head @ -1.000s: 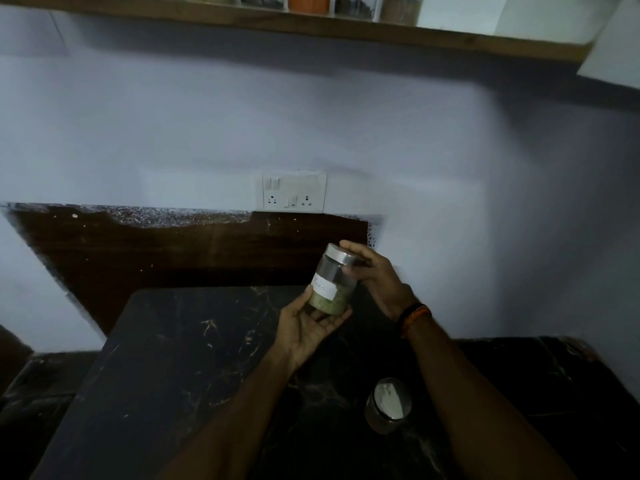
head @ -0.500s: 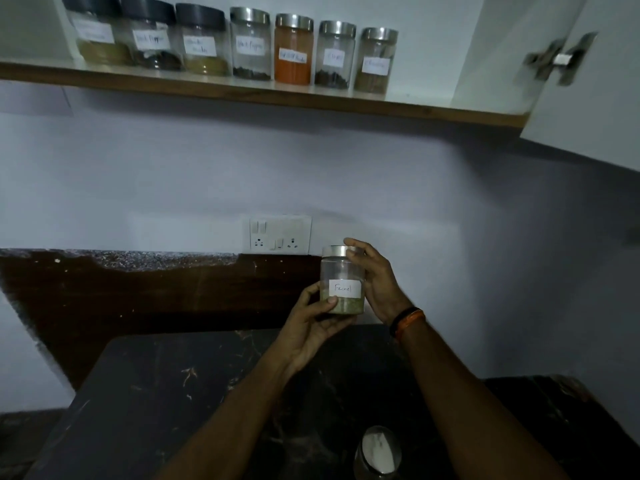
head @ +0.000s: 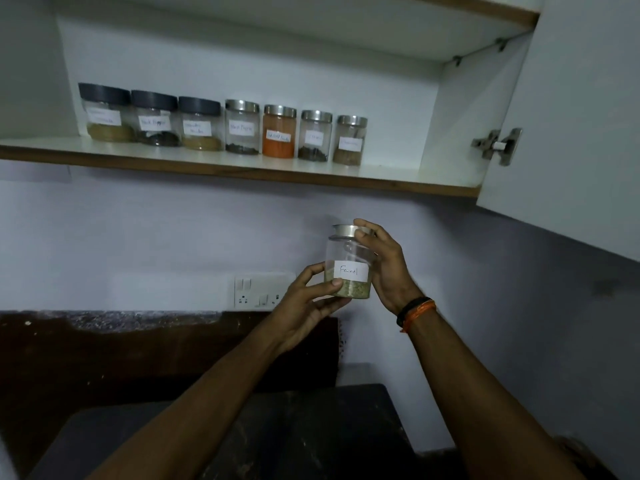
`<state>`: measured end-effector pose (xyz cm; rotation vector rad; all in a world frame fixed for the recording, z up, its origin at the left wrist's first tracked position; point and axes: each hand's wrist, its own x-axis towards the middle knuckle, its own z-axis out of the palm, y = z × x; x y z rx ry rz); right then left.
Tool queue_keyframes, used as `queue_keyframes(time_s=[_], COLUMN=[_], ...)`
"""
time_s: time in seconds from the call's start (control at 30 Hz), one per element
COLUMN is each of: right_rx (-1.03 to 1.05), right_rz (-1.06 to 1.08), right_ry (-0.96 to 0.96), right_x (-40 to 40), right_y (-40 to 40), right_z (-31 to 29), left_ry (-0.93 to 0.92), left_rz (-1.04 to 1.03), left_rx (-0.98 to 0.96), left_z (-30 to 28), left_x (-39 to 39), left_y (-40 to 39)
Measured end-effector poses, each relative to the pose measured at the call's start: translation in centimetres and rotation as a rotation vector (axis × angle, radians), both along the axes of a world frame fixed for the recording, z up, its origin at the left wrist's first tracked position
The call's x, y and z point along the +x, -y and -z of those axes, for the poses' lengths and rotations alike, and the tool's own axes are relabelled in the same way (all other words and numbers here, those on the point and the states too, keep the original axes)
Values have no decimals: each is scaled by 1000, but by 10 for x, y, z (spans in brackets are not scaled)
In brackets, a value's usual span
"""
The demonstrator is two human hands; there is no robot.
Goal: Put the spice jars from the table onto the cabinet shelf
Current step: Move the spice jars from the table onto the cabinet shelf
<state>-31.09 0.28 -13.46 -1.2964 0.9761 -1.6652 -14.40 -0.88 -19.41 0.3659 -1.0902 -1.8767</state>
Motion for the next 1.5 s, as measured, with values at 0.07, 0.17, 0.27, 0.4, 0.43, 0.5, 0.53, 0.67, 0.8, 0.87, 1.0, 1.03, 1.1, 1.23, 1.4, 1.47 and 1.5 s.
queue_keyframes(time_s=[0.07,0.17,0.27,0.4,0.43,0.5,0.53,0.67,0.8,0.87,1.0,1.03,1.1,1.23,1.4,1.47,1.5], right_rx=[-29,-64,-101,-168,-178,-198,-204,-238,-246,-242,-219,-215,-213,-220,-233,-226,-226], right_rz=[12,23,36,41,43,44,45,38,40,42,31,33,25,-21,-51,-39,-31], right_ry=[-13,-37,-65,-84,-80,-67,-59,-37,-44,-60,-45,-45,-49,-23,-28,-44,-55], right_x=[-3,-6,-11,-17,-18,-19,-21,-27,-34,-36,-41,-42,-42,-43,-45,-46,-47], right_y=[0,0,2,4,4,6,7,12,17,19,21,21,20,22,25,26,26], right_z=[-17,-40,-63,-92,-97,-106,-110,-119,-124,-125,-129,-131,-135,-140,-144,-145,-146], left_ry=[-2,15,61,104,110,126,139,244,333,344,456,477,500,507,523,547,552], left_rz=[-3,4,4,-10,-9,-13,-20,-89,-184,-206,-222,-216,-207,-190,-139,-123,-116], left_rx=[-25,-80,-149,-239,-254,-285,-305,-427,-553,-586,-700,-708,-704,-659,-544,-496,-476], left_z=[-16,-37,-60,-93,-98,-109,-115,-134,-161,-176,-197,-201,-209,-223,-237,-240,-241], left_x=[-4,-8,-12,-15,-15,-17,-18,-22,-26,-29,-34,-35,-36,-42,-48,-52,-53], left_y=[5,11,18,23,24,27,29,39,44,48,58,60,62,63,67,70,71])
